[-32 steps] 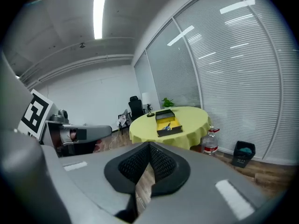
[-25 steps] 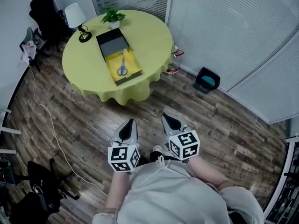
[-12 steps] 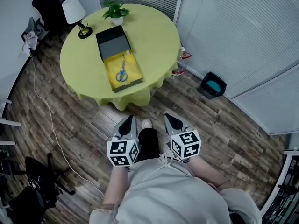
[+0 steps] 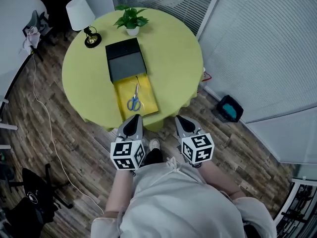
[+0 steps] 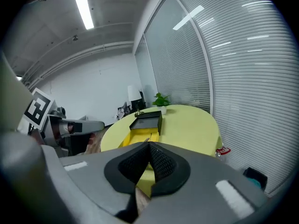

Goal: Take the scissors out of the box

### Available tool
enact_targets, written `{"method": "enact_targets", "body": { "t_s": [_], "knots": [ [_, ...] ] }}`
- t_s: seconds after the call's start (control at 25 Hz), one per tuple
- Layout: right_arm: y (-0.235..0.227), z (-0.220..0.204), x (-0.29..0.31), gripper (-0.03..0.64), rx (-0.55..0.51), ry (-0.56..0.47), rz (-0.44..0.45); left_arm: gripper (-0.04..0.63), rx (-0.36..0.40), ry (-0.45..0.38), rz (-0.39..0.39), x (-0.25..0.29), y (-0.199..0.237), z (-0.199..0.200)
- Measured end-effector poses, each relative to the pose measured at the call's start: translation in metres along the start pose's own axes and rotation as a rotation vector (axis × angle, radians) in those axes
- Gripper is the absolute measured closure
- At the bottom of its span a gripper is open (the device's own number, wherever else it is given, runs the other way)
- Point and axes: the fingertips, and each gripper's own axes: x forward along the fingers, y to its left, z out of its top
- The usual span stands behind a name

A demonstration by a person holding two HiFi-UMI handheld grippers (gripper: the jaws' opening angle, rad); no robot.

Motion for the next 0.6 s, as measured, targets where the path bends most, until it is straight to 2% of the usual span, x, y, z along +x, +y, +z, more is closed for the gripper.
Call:
{"method": "enact_targets", "body": {
  "t_s": [0.12, 0.24, 0.44, 0.6],
  "knots": [
    [-0.006, 0.022, 0.036, 0.617, -0.013, 0.0, 0.025, 0.589, -0.007, 0.005, 0.026, 0.028, 0.023, 0.015],
    [-0.012, 0.039, 0.063, 0.617, -0.018, 0.006, 0.045, 0.588, -0.012, 0.044, 0.057, 0.05, 0.042, 0.019],
    [-0.018, 0.051, 0.092, 0.617, -0.028, 0.039, 0.082, 0.589, -0.019, 0.154, 0.127, 0.073, 0.065, -0.003],
    [-0.019, 0.051, 0.114, 0.617, -0.056, 0.064, 0.135, 0.588, -0.055, 0.213, 0.106, 0.088, 0.068, -0.025]
  ]
}}
